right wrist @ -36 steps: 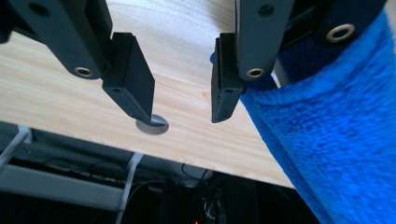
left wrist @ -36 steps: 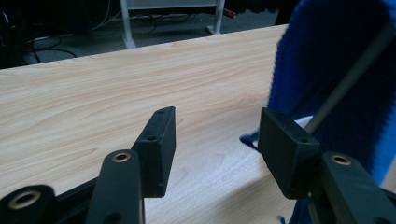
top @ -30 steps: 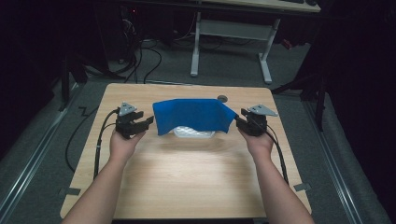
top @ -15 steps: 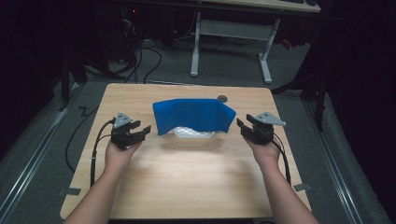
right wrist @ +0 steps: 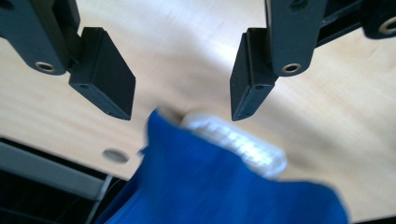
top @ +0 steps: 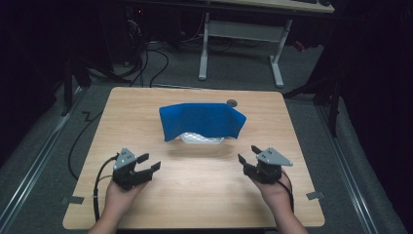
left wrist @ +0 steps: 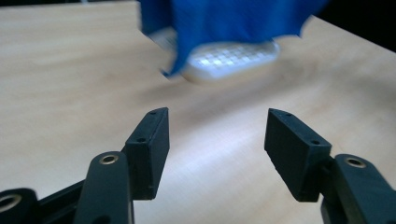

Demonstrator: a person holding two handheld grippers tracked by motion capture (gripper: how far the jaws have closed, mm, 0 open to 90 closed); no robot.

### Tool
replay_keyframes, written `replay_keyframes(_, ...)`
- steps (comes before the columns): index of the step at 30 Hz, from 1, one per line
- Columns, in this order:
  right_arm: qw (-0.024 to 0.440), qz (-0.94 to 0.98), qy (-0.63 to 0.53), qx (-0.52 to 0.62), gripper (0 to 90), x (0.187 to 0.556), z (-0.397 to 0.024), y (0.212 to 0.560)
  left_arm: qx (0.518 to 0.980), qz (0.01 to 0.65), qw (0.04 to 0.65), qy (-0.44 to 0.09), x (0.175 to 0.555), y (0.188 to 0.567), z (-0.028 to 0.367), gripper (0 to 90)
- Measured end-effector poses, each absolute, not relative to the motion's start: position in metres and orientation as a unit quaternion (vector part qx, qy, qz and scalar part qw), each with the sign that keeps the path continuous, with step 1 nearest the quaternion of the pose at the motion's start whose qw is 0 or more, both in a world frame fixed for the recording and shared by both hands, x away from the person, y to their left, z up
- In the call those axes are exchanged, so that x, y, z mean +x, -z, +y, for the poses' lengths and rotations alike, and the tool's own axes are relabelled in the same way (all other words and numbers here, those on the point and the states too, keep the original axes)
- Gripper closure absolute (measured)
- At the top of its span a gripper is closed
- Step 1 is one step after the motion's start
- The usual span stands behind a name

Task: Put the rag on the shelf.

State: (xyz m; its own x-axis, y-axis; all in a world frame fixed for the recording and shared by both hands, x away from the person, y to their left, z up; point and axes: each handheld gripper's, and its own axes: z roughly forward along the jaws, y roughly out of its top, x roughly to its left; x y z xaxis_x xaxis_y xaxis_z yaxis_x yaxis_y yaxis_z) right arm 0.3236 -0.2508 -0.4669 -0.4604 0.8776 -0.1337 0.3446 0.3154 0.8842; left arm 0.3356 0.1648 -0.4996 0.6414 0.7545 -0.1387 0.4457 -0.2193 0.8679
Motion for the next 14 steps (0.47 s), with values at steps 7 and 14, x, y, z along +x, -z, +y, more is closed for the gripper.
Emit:
replay_keyframes(7,0.291,0.766,-0.403,0.409,41.9,0.275,-0.243,0.512,0.803,0.367,0.449,-0.140,0.302,0.526,0.141,42.6)
replay_keyframes(14,0.292,0.769,-0.400,0.404,42.2,0.283,-0.242,0.516,0.814,0.357,0.439,-0.133,0.307,0.532,0.134,40.3)
